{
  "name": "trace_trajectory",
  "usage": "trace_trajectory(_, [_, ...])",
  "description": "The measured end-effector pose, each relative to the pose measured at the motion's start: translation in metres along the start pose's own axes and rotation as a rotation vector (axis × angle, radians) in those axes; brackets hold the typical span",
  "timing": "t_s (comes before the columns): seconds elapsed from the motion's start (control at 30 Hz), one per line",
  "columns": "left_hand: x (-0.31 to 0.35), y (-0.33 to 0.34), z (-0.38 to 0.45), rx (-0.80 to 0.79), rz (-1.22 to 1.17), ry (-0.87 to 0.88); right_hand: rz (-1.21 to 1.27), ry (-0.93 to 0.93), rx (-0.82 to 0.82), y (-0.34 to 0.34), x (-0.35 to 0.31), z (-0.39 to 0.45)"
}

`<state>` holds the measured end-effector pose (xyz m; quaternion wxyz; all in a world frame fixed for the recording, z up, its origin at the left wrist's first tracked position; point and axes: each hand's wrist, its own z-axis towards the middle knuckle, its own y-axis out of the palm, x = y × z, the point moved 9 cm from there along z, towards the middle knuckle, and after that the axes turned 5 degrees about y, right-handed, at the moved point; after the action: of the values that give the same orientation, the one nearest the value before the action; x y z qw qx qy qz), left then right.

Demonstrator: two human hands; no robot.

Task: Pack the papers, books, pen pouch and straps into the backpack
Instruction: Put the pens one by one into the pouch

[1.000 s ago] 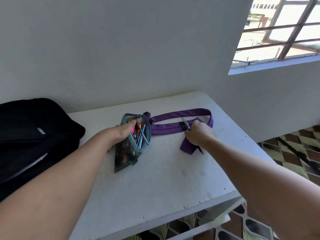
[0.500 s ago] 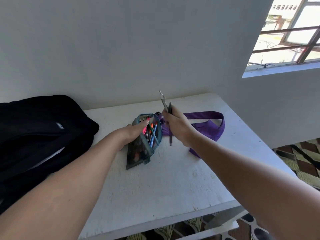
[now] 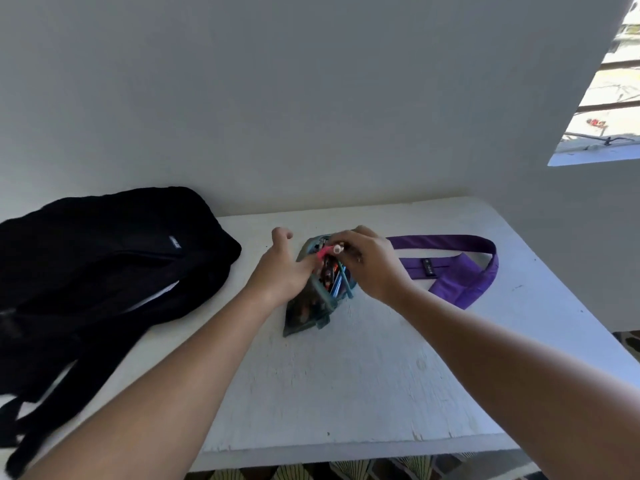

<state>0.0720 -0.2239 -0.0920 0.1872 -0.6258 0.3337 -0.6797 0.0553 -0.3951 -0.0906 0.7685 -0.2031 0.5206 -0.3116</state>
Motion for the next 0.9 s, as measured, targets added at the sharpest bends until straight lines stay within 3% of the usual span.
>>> trace_trajectory(0.13, [0.031,-0.002,-0.03,0.112,0.207,0.275,-0.112,-0.013,-0.146,0.019,0.01,-0.005])
trace_trajectory(0.3, [0.033,0.031,-0.061,0.029,0.489,0.248,-0.132,0.004,-0.17,0.032,0.006,0.003])
trace_trajectory(0.4, [0.038,0.038,-0.07,0.111,0.576,0.313,-0.085,0.074,-0.229,0.047,0.006,0.006])
trace_trajectory(0.47, [0.037,0.035,-0.073,0.17,0.481,0.363,-0.021,0.135,-0.251,0.051,0.006,0.008])
trace_trajectory(0.6, [0.013,0.005,-0.077,0.286,0.083,0.272,0.111,0.22,-0.274,0.045,-0.006,0.02])
trace_trajectory(0.77, [-0.034,-0.03,-0.085,0.441,-0.321,0.085,0.12,-0.002,-0.334,0.042,-0.053,0.02])
trace_trajectory(0.9, [-0.045,-0.04,-0.086,0.436,-0.293,0.113,-0.211,-0.126,-0.376,0.071,-0.061,0.019])
